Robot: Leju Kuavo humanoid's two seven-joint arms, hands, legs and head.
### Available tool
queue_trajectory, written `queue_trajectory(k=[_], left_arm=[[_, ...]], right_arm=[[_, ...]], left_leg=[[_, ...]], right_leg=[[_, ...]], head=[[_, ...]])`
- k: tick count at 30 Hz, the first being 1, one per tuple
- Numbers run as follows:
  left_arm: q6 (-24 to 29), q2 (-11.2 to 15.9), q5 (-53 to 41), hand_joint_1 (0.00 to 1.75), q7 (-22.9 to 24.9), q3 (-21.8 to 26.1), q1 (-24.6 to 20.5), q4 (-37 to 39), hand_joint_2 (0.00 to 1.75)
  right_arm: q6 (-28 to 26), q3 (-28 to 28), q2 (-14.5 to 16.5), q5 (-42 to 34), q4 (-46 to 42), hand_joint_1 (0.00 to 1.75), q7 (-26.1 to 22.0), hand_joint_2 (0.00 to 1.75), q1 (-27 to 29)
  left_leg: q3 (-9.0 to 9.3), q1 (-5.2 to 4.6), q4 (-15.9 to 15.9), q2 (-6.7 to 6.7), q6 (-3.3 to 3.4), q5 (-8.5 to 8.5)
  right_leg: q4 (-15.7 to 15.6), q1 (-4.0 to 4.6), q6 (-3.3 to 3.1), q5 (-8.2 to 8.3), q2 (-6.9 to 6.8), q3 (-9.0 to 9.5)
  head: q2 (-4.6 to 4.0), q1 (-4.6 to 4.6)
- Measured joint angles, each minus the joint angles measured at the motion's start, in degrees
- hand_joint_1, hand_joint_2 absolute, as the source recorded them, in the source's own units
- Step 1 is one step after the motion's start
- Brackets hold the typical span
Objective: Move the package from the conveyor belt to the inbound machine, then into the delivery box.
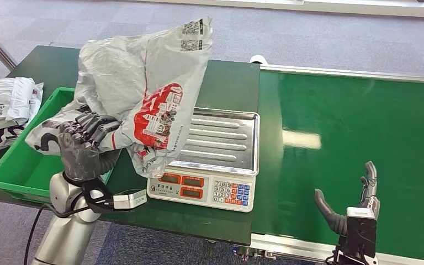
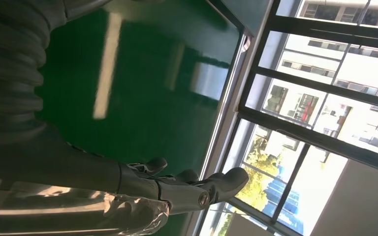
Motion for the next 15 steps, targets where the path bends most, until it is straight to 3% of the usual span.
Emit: queue_trajectory(k=[5, 11, 15], left_arm=[[0.0, -0.9, -2.4, 1.75, 0.0, 6.8, 3.0, -2.0, 1.75], [0.0, -1.8, -4.5, 1.75, 0.3, 11.0, 4.5, -2.9, 1.75], [0.0, -1.6, -7.3, 1.75, 5.0, 13.0, 5.5, -2.5, 1.75]], right_arm=[[0.0, -0.5, 0.1, 0.5, -1.2, 0.00, 0.1, 1.75, 1.2], [0.2, -0.6, 0.2, 0.9, -1.9, 0.00, 0.1, 1.75, 1.6], [1.1, -0.7, 0.5, 1.5, -2.3, 0.00, 0.2, 1.75, 1.9]], left_leg=[[0.00, 0.01, 0.0, 0.00, -0.01, -0.01], [0.02, 0.00, 0.0, 0.00, -0.01, 0.00], [0.02, 0.00, 0.0, 0.00, -0.01, 0.00]], right_leg=[[0.0, 0.01, -0.01, -0.03, 0.00, -0.02], [0.0, 0.00, -0.01, -0.02, 0.00, 0.04], [0.0, 0.00, 0.00, -0.02, -0.01, 0.02]], head=[[0.00, 0.00], [0.00, 0.01], [0.00, 0.01]])
